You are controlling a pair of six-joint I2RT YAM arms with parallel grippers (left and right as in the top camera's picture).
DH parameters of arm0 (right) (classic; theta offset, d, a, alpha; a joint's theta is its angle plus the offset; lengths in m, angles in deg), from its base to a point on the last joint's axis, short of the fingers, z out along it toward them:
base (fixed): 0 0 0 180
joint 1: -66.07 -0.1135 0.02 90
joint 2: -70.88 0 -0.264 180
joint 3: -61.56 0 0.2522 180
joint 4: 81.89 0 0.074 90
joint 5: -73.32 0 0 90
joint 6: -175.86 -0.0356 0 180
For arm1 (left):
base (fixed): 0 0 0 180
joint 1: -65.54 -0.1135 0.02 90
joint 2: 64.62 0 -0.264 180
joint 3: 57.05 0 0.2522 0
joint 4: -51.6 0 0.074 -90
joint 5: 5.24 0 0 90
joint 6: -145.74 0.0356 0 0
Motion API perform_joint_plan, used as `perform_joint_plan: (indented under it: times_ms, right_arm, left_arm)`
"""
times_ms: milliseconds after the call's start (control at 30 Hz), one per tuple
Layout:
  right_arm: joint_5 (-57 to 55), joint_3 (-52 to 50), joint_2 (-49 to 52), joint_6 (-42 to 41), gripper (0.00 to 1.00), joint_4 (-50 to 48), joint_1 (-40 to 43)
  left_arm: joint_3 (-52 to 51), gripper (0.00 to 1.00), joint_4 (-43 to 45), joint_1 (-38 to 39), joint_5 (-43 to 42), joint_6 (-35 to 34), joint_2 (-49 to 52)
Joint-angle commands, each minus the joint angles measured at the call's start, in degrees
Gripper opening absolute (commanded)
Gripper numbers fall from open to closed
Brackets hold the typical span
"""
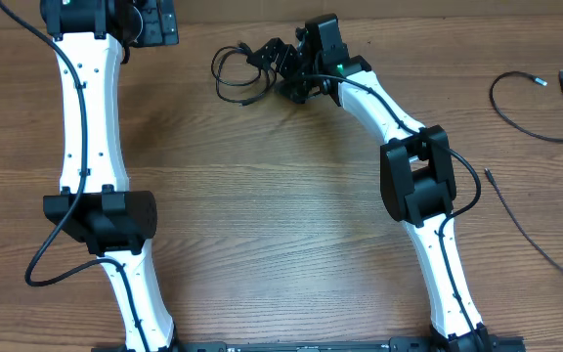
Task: Untangle cables
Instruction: 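Move the right gripper to the small black coil at far center, then grasp the black coil with the right gripper and lift it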
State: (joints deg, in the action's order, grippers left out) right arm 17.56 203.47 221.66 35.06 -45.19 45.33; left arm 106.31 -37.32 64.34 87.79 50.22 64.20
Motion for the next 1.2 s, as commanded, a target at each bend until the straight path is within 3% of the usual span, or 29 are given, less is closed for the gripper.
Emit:
perform_joint_plan:
  times_ms: [0,233,600,833,933,1100,1167]
  right_arm:
    - [0.13,0.44,2.34,-0.24,1.00,-0.72,-0.22]
    - [0.33,0.44,2.60,-0.48,0.80,-4.52,-0.22]
    - [-1.29,0.44,2.69,-2.45,0.79,-6.27,-2.49]
    - [-2.25,0.44,2.71,-3.02,0.67,-6.14,-3.76]
    - [-3.69,0.44,2.71,-2.97,0.52,-4.81,-3.74]
    - [-5.29,0.44,2.71,-1.11,0.08,-2.64,-3.69]
    - [-5.31,0.44,2.71,0.44,0.04,-2.60,-3.69]
  left_arm:
    - [0.50,1.00,-0.02,-0.63,-0.07,1.33,-0.33]
    - [0.50,0.99,-0.04,-1.49,-0.09,1.31,-0.33]
    - [0.50,1.00,0.00,-1.53,-0.07,1.36,-0.33]
    - [0.50,1.00,-0.04,-1.53,-0.07,1.36,-0.33]
    - [0.50,1.00,-0.07,-1.53,-0.07,1.60,-0.33]
    - [0.50,1.00,-0.26,-1.53,-0.07,1.75,-0.33]
    - [0.50,1.00,-0.26,-1.53,-0.07,1.75,-0.33]
